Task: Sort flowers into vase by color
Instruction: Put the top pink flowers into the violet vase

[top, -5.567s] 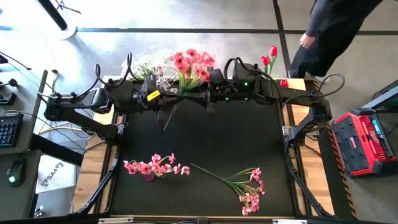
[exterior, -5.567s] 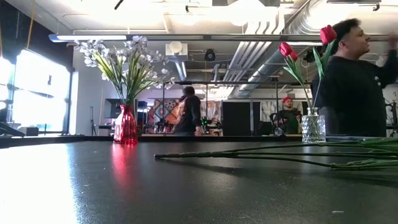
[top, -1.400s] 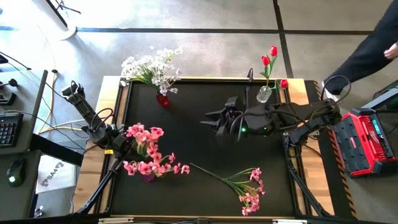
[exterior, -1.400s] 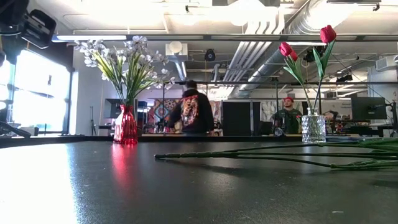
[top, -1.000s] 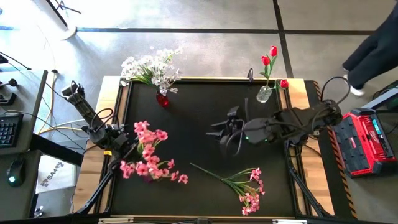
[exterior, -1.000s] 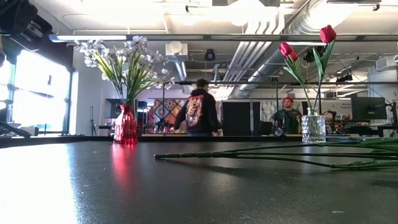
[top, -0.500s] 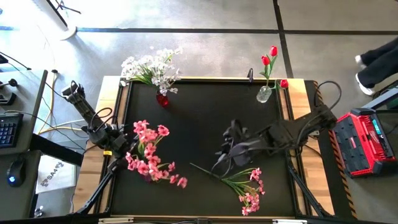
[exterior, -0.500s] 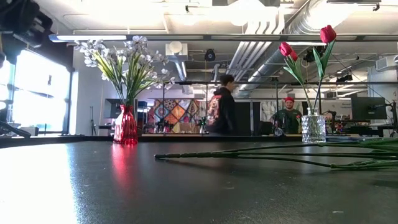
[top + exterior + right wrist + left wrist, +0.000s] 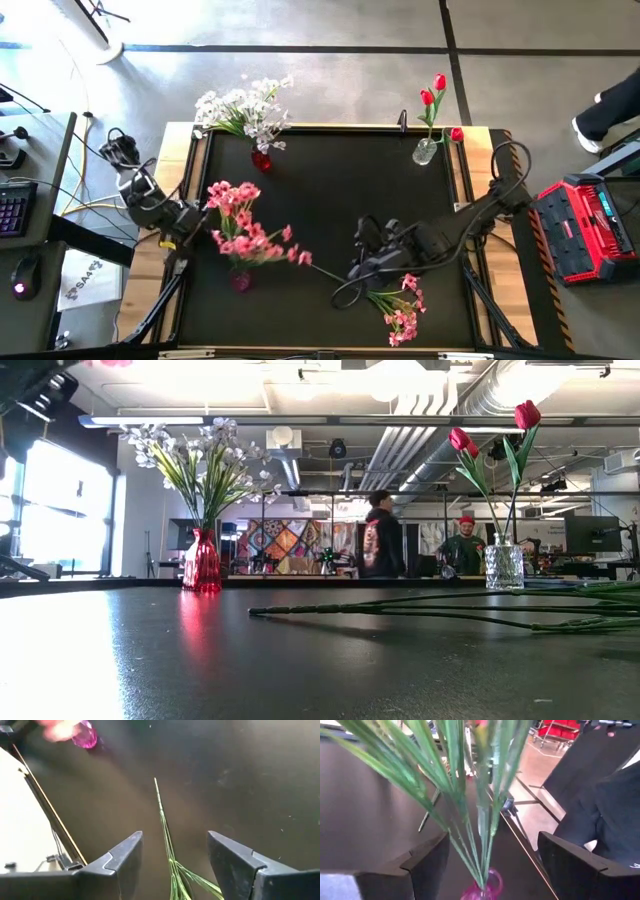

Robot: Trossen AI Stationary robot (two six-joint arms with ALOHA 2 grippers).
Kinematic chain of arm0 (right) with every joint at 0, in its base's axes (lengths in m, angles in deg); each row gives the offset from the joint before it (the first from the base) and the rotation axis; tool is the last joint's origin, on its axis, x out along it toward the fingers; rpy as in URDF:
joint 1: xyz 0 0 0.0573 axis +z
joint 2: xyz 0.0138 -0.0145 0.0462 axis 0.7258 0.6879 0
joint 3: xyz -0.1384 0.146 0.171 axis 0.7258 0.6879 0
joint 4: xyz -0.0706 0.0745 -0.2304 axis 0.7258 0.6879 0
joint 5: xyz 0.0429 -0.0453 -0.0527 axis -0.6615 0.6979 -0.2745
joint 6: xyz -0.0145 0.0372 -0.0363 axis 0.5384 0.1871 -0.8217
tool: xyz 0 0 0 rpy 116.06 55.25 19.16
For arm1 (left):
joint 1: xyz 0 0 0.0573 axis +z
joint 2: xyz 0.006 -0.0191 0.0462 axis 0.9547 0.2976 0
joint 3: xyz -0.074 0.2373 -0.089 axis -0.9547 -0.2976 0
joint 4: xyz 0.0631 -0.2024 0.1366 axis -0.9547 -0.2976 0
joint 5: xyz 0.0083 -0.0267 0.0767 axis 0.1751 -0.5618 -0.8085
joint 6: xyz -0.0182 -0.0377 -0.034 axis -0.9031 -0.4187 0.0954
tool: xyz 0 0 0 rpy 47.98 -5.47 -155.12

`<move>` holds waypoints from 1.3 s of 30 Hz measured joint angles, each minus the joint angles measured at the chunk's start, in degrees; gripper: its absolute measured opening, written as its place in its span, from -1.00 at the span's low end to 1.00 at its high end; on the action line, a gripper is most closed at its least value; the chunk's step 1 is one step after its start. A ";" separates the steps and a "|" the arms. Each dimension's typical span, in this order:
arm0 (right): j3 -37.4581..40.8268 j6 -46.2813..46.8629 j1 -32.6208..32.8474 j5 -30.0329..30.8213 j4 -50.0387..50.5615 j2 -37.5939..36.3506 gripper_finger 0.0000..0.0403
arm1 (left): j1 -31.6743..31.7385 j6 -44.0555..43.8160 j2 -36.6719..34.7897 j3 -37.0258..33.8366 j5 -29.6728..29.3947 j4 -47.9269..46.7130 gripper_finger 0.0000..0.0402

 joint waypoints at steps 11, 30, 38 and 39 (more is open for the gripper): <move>0.00 -3.57 -0.21 -3.14 -5.22 10.16 0.02 | -0.02 -2.52 0.94 6.79 -1.08 -11.56 0.43; 0.02 4.23 -0.84 3.84 -2.04 11.40 0.02 | 4.89 -36.02 22.73 6.77 -14.75 -14.61 0.40; 5.88 13.32 1.01 0.69 -1.16 10.82 0.02 | 11.48 -41.74 30.61 6.77 -4.90 -12.31 0.40; 7.86 14.25 1.61 -0.18 -3.82 10.47 0.02 | 11.98 -41.74 31.19 6.76 -4.34 -11.90 0.40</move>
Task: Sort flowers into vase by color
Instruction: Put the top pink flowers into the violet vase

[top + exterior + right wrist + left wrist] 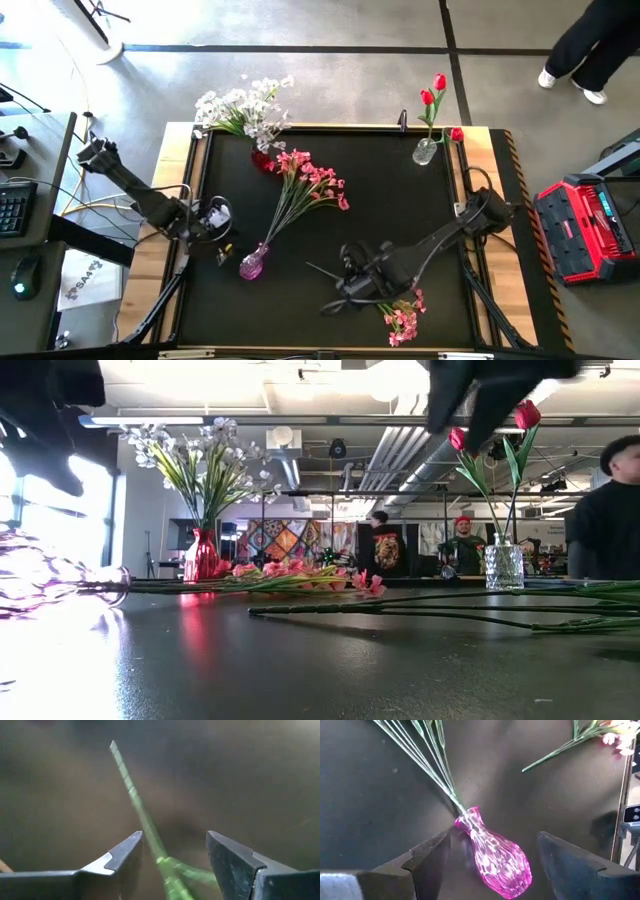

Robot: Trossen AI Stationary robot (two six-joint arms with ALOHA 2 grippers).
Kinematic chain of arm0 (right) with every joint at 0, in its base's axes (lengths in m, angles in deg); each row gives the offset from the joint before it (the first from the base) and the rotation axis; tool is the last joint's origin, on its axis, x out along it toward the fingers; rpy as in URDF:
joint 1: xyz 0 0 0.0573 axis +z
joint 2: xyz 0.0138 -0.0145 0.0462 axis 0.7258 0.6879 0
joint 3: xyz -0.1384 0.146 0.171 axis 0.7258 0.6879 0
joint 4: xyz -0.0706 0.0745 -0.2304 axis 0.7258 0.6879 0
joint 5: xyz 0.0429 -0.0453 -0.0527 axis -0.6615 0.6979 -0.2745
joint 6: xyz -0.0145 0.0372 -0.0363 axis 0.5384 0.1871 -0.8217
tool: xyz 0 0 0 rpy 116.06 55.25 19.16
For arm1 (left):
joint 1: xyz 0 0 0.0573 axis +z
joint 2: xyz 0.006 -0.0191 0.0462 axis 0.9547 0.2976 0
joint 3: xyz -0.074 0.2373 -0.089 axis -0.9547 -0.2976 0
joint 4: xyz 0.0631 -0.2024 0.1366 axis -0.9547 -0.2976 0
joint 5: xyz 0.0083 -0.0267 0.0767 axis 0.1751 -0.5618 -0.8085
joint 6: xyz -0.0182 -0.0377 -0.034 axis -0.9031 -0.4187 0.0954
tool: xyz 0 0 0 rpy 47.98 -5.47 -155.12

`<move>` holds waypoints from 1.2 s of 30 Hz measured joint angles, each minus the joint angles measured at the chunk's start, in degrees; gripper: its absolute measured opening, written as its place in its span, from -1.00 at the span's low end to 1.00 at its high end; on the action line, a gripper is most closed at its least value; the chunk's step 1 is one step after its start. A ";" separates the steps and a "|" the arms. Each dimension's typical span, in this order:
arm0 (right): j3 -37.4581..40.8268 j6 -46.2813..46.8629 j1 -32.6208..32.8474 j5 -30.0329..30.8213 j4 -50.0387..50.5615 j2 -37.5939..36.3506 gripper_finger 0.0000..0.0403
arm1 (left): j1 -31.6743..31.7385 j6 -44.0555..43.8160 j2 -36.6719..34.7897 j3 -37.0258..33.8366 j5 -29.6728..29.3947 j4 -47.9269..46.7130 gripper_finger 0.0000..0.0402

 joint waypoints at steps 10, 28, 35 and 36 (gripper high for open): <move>21.84 11.67 4.30 2.33 -38.98 -3.52 0.02 | 3.34 -4.32 4.03 -0.04 4.31 5.32 0.40; 55.68 18.24 7.29 5.45 -61.07 -31.22 0.02 | 9.71 -17.11 19.68 -0.04 16.14 16.74 0.40; 68.52 14.43 7.18 9.48 -81.21 -36.86 0.02 | 11.96 -19.32 23.03 0.17 17.21 17.01 0.36; 68.62 13.59 6.92 9.48 -81.13 -36.88 0.02 | 12.41 -19.75 23.33 0.18 17.23 16.54 0.34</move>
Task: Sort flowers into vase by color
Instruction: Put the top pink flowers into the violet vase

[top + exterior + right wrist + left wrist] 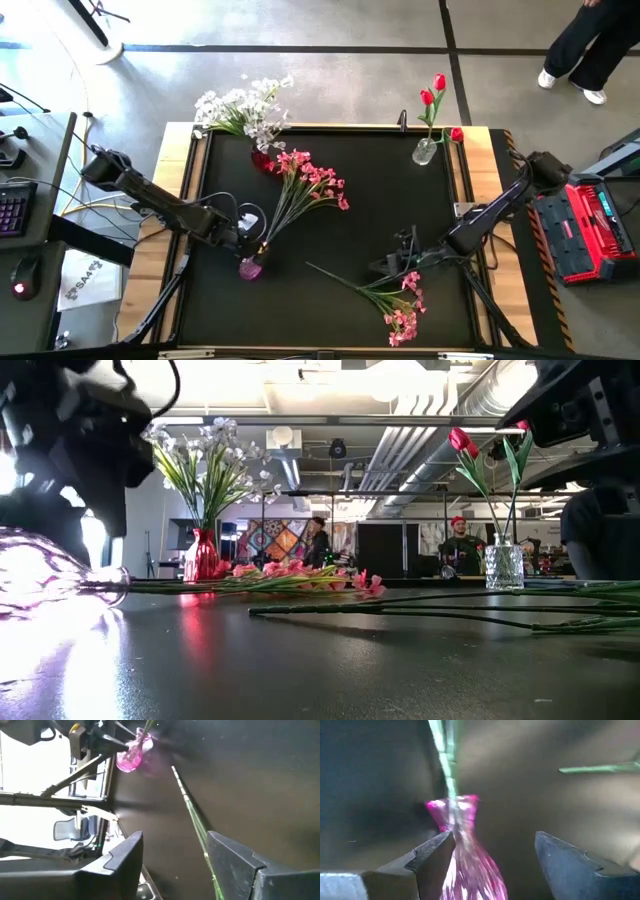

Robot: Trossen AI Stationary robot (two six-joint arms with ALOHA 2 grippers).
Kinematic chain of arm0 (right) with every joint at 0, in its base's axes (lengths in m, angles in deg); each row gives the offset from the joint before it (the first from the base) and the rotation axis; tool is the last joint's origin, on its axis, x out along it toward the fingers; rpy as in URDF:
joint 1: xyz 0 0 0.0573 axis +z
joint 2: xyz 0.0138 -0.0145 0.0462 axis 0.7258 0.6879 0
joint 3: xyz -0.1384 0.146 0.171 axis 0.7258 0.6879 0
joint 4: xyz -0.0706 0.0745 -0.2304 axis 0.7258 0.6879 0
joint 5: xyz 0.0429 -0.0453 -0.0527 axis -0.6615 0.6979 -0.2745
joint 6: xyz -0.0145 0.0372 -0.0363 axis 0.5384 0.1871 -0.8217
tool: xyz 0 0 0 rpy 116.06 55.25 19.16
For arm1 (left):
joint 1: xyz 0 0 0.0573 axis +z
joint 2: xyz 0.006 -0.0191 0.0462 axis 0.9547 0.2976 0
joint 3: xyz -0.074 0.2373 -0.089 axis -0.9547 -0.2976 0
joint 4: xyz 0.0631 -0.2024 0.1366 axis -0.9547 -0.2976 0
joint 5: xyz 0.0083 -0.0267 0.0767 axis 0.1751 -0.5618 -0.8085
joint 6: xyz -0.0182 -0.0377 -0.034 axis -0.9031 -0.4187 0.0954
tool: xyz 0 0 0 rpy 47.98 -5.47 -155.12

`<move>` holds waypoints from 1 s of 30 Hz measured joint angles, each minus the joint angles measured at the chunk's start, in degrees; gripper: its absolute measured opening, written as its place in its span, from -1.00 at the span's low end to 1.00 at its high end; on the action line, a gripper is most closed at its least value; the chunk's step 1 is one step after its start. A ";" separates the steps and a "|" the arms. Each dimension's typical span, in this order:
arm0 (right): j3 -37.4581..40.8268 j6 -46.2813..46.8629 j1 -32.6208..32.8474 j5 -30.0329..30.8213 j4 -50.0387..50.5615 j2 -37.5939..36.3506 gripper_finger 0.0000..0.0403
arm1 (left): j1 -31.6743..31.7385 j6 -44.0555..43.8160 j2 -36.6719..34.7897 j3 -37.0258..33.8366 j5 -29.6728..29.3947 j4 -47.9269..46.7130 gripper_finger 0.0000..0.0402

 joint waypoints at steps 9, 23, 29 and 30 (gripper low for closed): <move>0.04 -4.21 -1.49 -2.63 0.10 0.00 0.02 | 4.25 -1.40 4.62 -0.17 2.71 -2.03 0.23; 0.04 -7.14 -1.49 -4.28 1.42 0.02 0.02 | 4.25 2.60 10.21 3.46 3.65 -6.87 -0.24; 0.04 -7.14 -1.49 -4.28 3.18 0.02 0.02 | 4.38 5.28 10.16 6.33 3.64 -9.31 -0.54; 0.04 -7.14 -1.49 -4.28 3.22 0.02 0.02 | 4.38 5.45 10.05 6.84 3.90 -9.52 -0.56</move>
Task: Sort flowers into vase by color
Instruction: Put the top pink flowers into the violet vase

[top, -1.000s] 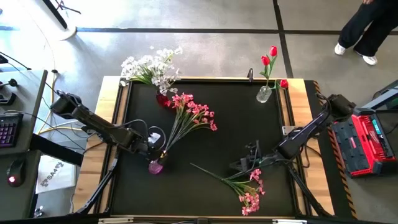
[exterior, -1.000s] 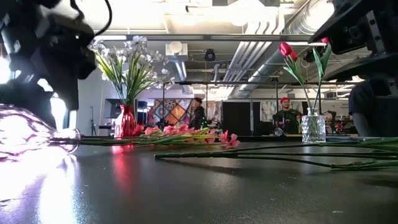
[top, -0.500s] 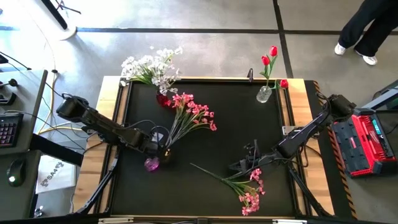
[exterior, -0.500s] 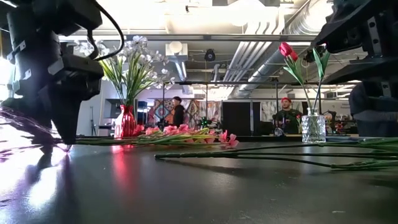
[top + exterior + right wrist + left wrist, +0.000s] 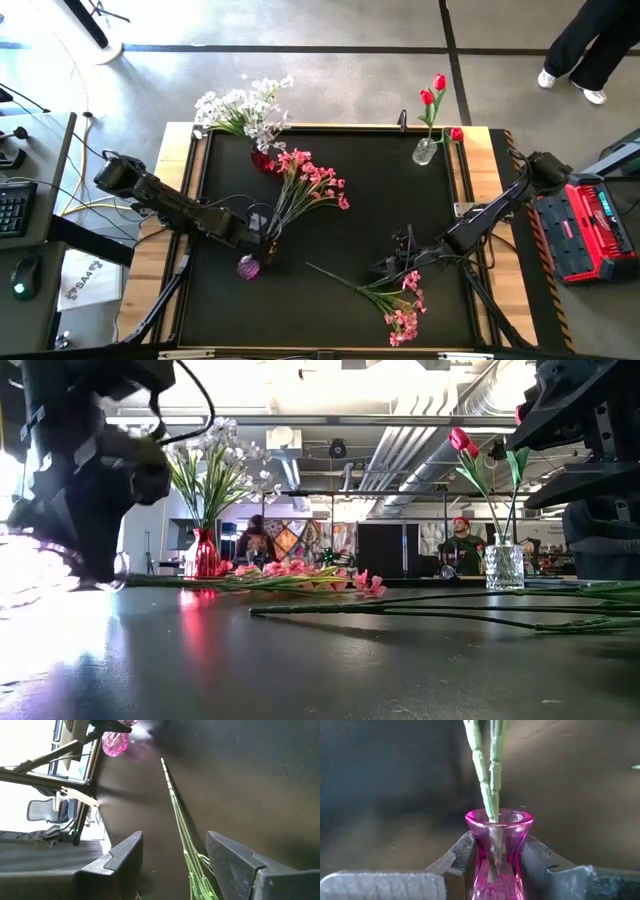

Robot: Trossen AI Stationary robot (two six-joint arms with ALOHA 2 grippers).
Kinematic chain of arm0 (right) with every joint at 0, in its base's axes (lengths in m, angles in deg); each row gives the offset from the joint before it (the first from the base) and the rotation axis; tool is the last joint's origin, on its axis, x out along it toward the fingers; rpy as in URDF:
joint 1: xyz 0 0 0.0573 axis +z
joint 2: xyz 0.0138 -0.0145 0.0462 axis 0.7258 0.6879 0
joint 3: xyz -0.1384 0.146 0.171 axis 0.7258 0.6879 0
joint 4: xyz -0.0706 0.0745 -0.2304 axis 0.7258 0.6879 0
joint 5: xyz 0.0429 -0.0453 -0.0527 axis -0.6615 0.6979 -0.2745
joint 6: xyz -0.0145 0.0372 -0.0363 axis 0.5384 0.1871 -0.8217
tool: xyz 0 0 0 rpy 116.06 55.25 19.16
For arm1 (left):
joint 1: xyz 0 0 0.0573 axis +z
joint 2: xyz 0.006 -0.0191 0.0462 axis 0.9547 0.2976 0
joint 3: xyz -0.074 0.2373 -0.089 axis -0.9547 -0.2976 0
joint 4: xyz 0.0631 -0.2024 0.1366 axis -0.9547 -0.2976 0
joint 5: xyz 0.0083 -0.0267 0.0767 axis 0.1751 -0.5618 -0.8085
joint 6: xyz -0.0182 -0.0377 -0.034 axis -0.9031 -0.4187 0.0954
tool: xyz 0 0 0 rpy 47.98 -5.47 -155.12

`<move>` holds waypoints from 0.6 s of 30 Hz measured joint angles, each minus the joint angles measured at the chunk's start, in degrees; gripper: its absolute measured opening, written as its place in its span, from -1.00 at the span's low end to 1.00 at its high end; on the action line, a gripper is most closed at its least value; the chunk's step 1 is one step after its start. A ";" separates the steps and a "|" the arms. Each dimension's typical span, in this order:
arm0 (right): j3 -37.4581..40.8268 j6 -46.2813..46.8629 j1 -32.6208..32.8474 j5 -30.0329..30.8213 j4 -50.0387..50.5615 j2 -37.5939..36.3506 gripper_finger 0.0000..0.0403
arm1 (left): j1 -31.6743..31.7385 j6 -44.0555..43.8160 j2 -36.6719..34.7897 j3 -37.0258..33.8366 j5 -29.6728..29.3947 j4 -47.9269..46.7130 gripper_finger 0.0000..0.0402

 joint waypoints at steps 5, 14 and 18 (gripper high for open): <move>0.00 0.00 0.00 0.42 0.15 0.00 0.02 | 0.00 1.88 -0.15 4.39 0.23 -1.85 -0.53; 0.00 -0.82 -0.22 4.76 -7.03 0.04 0.02 | -0.35 15.33 -0.19 16.18 -0.42 -1.49 -0.51; 0.00 -2.85 -2.42 7.23 -13.87 0.04 0.02 | -0.35 16.86 -0.24 19.20 -1.49 -1.33 -0.51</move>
